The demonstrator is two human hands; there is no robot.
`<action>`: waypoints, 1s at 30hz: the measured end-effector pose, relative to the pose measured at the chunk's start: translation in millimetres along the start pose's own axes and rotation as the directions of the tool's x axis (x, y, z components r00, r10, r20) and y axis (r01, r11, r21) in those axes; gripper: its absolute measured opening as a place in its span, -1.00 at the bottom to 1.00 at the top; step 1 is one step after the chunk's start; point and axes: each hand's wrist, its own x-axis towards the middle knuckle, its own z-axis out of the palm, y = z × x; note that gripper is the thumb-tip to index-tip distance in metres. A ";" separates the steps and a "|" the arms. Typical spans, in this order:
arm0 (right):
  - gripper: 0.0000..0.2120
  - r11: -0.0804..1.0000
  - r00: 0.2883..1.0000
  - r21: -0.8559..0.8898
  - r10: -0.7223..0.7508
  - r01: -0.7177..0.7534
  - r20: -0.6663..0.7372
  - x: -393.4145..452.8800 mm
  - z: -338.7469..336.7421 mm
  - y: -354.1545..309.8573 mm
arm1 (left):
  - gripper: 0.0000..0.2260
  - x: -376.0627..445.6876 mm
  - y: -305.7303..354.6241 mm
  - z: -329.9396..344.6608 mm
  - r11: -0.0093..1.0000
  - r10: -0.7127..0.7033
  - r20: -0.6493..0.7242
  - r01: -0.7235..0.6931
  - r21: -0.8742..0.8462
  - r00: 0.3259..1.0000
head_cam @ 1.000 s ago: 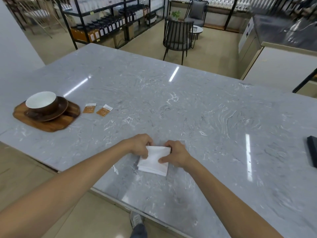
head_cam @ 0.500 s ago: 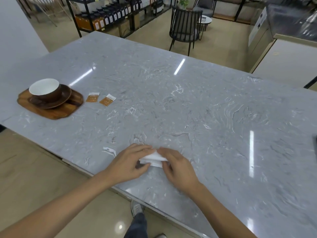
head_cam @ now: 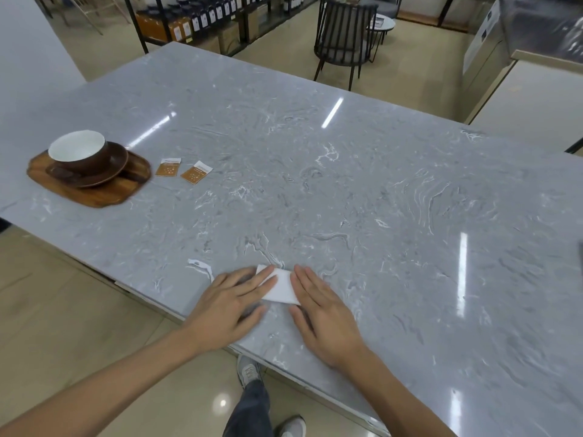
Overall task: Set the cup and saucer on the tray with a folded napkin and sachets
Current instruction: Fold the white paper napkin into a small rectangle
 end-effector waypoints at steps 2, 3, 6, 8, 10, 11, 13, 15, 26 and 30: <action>-0.50 0.999 0.999 -0.006 0.034 -0.034 0.013 2.2 -0.2 -3.0 | -0.61 7.5 -0.2 -7.2 1.000 0.010 -0.016 -0.009 0.026 1.000; -0.49 0.999 0.999 0.000 0.048 -0.048 0.019 3.3 -0.6 -4.4 | -0.65 13.5 0.4 -12.5 0.999 0.019 -0.034 -0.018 0.049 0.999; -0.49 0.990 0.996 0.110 0.085 -0.086 0.010 2.6 -0.2 -2.2 | -0.70 36.7 5.6 -28.1 0.992 0.068 -0.071 -0.060 0.111 0.995; -0.51 0.949 0.982 0.264 0.186 -0.170 -0.038 -1.1 -1.7 3.1 | -0.79 51.8 9.9 -37.5 0.993 0.088 -0.042 -0.085 0.087 0.995; -0.52 0.879 0.938 0.403 0.325 -0.254 -0.118 -3.3 -3.7 10.3 | -0.85 66.0 11.0 -44.4 0.996 0.091 0.085 -0.092 0.006 0.992; -0.47 0.849 0.919 0.453 0.368 -0.272 -0.140 -3.1 -4.0 12.6 | -0.77 72.8 12.5 -48.4 0.997 0.069 0.211 -0.058 -0.055 0.975; -0.31 0.824 0.915 0.497 0.382 -0.273 -0.129 -2.4 -2.6 14.6 | -0.51 86.6 18.5 -54.1 0.988 0.035 0.468 0.040 -0.150 0.883; -0.20 0.842 0.932 0.470 0.349 -0.265 -0.100 -1.9 -0.7 13.4 | -0.33 104.0 29.7 -54.7 0.983 0.043 0.582 0.071 -0.172 0.812; -0.19 0.709 0.892 0.616 0.451 -0.343 -0.023 -1.7 -10.1 2.9 | -0.49 122.5 41.4 -64.0 0.879 0.005 0.544 0.256 -0.403 0.839; -0.22 0.463 0.868 0.817 0.490 -0.344 0.088 8.0 -19.1 -29.9 | -0.64 107.7 37.9 -83.5 0.699 -0.164 0.410 0.399 -0.593 0.897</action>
